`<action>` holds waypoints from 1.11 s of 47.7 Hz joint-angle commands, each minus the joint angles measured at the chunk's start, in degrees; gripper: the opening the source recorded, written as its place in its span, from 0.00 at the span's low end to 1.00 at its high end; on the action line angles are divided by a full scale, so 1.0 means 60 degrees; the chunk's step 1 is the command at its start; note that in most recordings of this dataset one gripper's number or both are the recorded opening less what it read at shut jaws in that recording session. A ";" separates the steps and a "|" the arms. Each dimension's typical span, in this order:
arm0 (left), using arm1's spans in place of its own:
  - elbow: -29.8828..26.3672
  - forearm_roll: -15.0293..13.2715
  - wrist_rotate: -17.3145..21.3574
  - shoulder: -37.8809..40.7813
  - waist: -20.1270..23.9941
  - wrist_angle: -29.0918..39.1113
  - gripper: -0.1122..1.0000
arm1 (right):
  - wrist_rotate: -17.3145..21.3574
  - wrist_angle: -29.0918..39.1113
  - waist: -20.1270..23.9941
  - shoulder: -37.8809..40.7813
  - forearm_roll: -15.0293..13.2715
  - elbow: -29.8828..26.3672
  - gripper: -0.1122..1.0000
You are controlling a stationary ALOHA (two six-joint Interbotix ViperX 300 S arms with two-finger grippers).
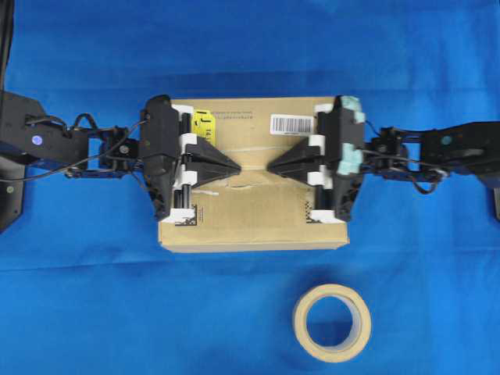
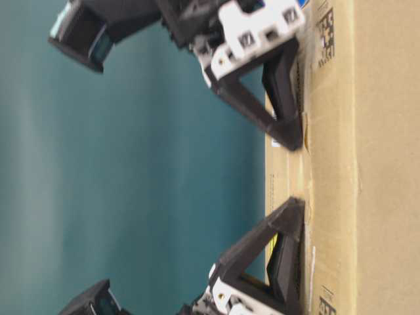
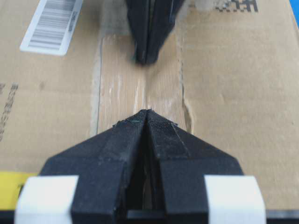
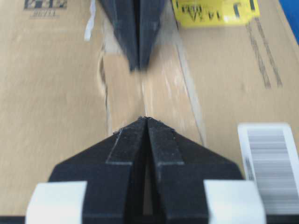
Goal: Apply tape along the seams of the closed cardboard box to seal it securely.
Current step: 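Press the tape flat along the seam with both gripper tips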
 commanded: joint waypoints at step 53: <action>-0.0469 -0.0044 0.0557 0.0234 -0.0498 -0.0352 0.10 | 0.0029 -0.0381 0.0425 0.0454 0.0249 -0.0952 0.10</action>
